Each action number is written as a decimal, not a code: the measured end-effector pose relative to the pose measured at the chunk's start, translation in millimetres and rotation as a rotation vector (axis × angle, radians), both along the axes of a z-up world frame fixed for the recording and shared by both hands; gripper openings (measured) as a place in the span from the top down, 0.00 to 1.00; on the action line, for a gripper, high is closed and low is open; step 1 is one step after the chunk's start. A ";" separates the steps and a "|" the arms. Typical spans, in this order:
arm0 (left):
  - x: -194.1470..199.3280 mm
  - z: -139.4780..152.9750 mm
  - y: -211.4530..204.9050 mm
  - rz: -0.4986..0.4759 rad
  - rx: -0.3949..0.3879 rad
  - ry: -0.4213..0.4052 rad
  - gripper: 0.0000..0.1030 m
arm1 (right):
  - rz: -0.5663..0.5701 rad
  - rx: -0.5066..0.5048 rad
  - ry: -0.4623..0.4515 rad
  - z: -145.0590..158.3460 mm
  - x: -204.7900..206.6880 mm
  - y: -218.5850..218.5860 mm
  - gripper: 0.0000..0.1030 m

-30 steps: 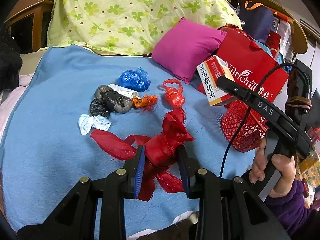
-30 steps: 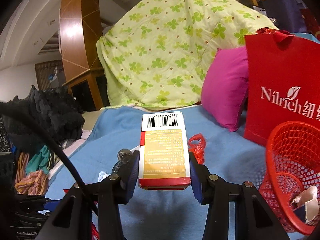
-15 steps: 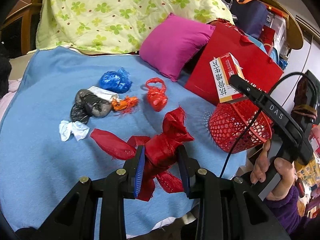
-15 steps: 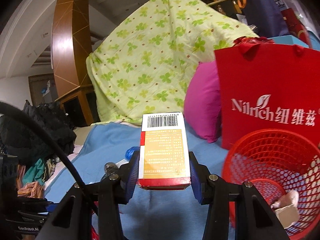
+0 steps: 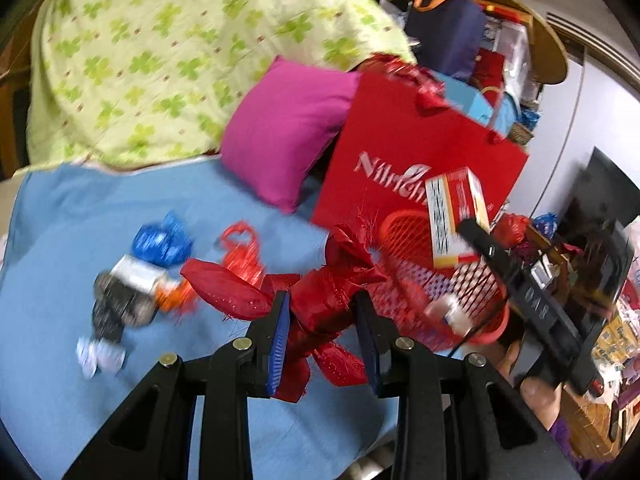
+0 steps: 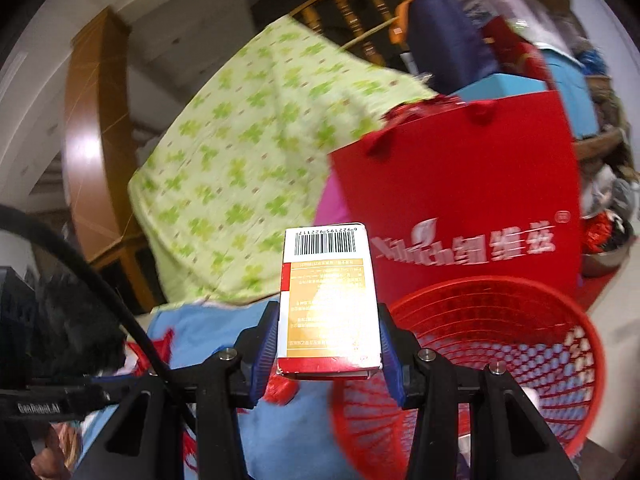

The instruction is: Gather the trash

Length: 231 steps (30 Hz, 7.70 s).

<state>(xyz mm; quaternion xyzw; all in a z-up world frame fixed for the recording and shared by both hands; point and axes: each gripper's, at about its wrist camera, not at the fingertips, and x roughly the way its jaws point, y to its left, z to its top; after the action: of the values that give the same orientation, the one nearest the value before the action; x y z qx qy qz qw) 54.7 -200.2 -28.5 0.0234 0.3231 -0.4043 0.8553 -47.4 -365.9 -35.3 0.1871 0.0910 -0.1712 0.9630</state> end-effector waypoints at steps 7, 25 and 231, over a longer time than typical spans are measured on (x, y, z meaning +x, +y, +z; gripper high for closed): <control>0.2 32.2 -55.0 -0.069 -0.067 -0.034 0.67 | -0.119 0.043 -0.048 3.5 -28.9 -31.6 0.53; -10.7 21.9 -167.9 -0.212 -0.067 0.021 0.60 | -0.262 0.249 -0.064 -13.0 -59.0 -91.3 0.49; 103.8 -145.6 127.9 0.195 0.054 0.093 0.65 | 0.401 0.185 0.548 -109.9 235.7 92.7 0.54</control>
<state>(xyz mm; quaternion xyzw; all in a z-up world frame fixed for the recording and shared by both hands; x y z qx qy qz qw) 158.5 -72.3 -174.1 -0.0040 0.3737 -0.3111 0.8738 188.4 -273.2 -145.1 0.1993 0.3962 -0.0136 0.8962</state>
